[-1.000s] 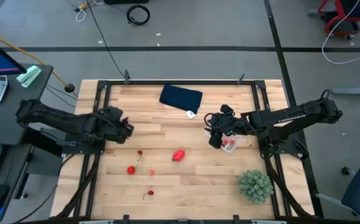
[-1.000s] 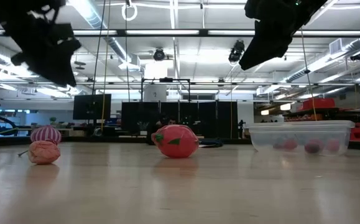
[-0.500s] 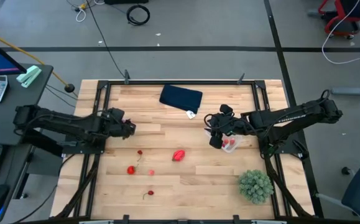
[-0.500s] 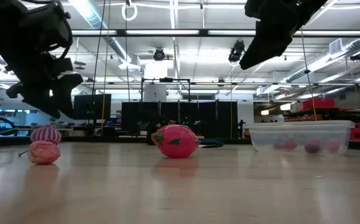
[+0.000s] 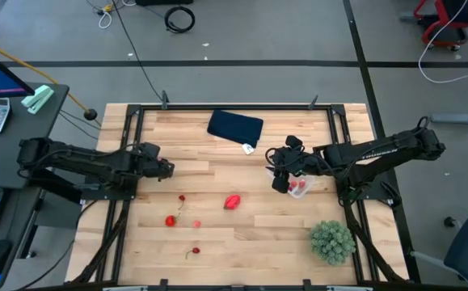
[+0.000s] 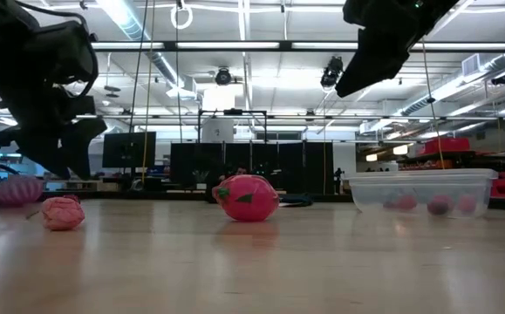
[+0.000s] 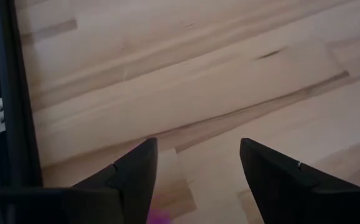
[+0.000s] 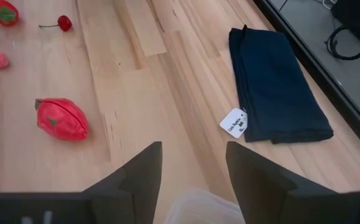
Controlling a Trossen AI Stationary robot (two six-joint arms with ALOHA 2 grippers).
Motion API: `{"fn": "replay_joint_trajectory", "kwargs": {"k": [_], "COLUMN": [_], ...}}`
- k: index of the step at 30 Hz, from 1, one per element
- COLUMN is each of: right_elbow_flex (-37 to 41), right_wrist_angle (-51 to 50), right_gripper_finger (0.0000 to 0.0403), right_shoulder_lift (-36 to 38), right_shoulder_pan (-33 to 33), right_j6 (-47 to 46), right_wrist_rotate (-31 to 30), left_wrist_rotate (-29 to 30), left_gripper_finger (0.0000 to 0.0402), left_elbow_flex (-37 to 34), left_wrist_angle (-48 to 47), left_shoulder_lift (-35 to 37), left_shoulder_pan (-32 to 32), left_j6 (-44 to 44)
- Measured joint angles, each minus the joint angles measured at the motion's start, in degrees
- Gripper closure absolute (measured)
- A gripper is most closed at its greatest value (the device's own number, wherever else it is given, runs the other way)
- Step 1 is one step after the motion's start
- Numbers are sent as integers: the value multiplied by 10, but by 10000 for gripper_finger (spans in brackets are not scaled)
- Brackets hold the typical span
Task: Pick and placing Produce into tupperware
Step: Put the onion into the transparent bin
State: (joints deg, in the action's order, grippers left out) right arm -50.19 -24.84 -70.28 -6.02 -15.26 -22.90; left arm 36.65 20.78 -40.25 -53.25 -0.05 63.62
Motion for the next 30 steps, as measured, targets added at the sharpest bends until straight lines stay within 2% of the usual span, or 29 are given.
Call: {"fn": "replay_joint_trajectory", "kwargs": {"k": [9,14,21,30], "right_elbow_flex": [0,0,0,0], "right_wrist_angle": [10,10,10,10], "right_gripper_finger": [215,215,215,215], "right_shoulder_lift": [0,0,0,0], "right_shoulder_pan": [0,0,0,0], "right_j6": [4,4,5,5], "right_wrist_rotate": [0,0,0,0], "left_wrist_rotate": [-1,-81,-160,-155], "left_gripper_finger": [167,162,169,171], "left_elbow_flex": [6,6,7,7], "left_wrist_angle": [-4,-4,-16,-30], "left_shoulder_lift": [0,0,0,-13], "left_shoulder_pan": [0,-1,-1,-1], "left_j6": [-21,-65,-210,-224]}}
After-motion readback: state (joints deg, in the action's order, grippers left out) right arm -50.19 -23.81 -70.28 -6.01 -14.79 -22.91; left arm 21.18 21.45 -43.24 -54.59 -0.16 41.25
